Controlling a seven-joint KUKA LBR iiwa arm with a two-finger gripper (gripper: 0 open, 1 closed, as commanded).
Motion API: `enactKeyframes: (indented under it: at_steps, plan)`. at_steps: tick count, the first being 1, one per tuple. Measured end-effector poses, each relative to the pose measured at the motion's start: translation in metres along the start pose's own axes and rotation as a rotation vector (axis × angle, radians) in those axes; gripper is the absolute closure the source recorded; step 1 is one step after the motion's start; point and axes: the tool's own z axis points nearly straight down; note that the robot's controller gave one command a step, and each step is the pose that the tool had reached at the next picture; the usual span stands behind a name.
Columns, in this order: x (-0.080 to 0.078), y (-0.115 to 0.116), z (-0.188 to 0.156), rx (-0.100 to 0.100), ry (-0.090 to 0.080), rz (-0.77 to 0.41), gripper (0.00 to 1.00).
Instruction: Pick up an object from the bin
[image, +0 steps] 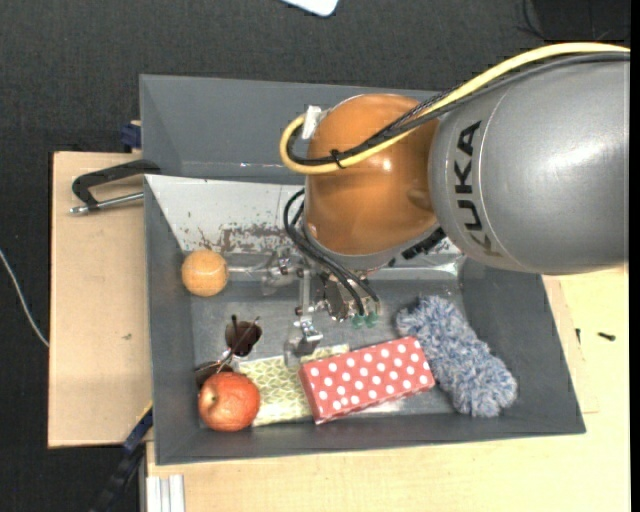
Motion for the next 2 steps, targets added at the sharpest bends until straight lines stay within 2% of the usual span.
enactKeyframes:
  at_steps: [1, 2]
  plan:
    - [0.0, 0.0, 0.0, 0.0, 0.0, 0.0, 0.0]
    - [-0.014, -0.007, 0.019, 0.0, 0.001, -0.014, 0.0]
